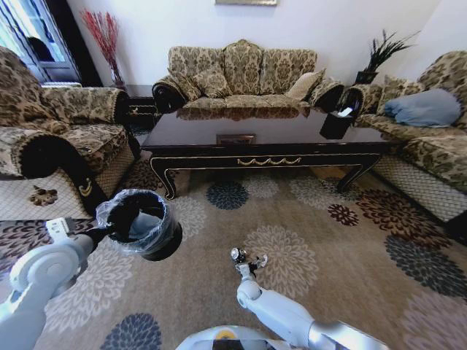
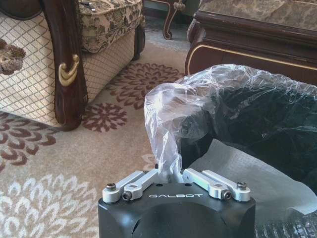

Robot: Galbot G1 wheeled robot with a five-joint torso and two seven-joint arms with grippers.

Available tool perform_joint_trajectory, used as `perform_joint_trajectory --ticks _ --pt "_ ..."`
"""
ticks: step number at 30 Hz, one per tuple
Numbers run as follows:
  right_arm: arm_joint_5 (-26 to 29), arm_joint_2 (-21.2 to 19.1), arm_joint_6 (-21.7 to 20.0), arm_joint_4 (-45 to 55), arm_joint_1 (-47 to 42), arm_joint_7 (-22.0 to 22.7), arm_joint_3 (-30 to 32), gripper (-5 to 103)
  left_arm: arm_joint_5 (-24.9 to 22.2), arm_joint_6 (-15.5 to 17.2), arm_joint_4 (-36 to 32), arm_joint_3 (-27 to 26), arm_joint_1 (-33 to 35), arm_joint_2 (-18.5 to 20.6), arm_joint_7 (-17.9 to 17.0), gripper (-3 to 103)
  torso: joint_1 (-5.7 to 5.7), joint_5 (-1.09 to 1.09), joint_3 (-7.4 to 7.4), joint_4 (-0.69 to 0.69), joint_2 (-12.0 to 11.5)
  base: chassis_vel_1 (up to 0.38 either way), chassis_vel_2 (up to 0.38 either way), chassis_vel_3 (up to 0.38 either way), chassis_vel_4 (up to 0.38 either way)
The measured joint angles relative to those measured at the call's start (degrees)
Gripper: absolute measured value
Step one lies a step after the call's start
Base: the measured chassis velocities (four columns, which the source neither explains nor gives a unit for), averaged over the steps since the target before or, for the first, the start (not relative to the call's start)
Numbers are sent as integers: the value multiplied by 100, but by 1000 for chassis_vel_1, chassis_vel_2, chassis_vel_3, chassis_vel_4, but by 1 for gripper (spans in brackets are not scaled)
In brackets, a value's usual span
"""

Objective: Move to the front of the table and pick up the trash from the floor, then place it into the trash bin.

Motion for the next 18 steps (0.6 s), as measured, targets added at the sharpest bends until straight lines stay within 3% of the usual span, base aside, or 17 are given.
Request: perform_joint_trajectory --ticks 9,12,15,16,18 --pt "-122 31 164 -72 6 -273 42 79 16 0 18 16 2 -8 -4 2 0 0 0 0 0 0 0 0 0" --pt "-233 28 253 -85 -5 -387 37 62 27 0 31 28 -2 -9 -5 2 0 0 0 0 0 0 0 0 0" --pt "-280 21 299 -87 -9 -436 35 62 30 0 38 30 -5 -8 -5 2 0 0 0 0 0 0 0 0 0" --pt "-285 18 307 -86 -10 -444 34 51 31 0 40 31 -6 -9 -5 2 0 0 0 0 0 0 0 0 0" --pt "-293 7 336 -67 -12 -471 32 40 34 0 43 35 -7 -11 -5 2 0 0 0 0 0 0 0 0 0"
